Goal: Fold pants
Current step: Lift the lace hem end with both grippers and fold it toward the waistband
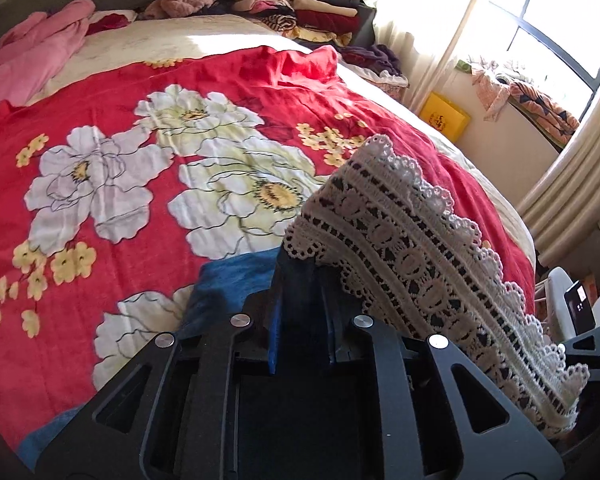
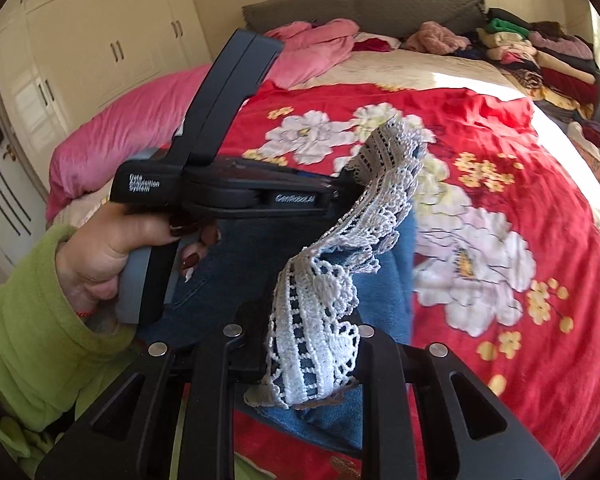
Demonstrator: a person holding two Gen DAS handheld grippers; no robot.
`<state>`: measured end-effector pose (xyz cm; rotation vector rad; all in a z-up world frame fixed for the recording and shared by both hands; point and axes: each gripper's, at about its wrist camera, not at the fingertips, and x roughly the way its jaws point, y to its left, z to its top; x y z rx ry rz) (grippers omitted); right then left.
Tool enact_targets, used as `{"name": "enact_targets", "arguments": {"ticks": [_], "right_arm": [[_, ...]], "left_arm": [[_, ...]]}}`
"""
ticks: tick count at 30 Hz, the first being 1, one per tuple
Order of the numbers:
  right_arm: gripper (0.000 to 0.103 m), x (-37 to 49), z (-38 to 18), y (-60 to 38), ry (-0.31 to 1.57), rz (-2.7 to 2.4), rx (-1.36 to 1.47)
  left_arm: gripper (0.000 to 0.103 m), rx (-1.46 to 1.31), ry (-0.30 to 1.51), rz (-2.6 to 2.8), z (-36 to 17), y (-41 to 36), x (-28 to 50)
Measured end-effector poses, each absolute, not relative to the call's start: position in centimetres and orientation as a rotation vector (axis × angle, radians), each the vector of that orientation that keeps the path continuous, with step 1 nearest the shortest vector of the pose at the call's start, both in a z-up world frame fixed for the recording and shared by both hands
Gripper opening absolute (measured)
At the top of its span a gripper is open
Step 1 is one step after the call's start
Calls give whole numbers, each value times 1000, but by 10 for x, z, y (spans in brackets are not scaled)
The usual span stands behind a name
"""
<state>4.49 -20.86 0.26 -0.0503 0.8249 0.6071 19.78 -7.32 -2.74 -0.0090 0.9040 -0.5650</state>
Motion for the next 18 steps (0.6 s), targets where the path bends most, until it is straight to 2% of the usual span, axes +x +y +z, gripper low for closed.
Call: {"name": "enact_targets", "arguments": {"ticks": [9, 14, 18], "right_arm": [[19, 42, -21, -140, 900, 701, -173], [23, 38, -37, -112, 933, 716, -235], [44, 29, -39, -105, 955, 789, -232]], "left_arm": [[10, -183, 852, -351, -19, 30, 199], [10, -227, 825, -335, -16, 51, 189], [10, -249, 834, -350, -21, 51, 188]]}}
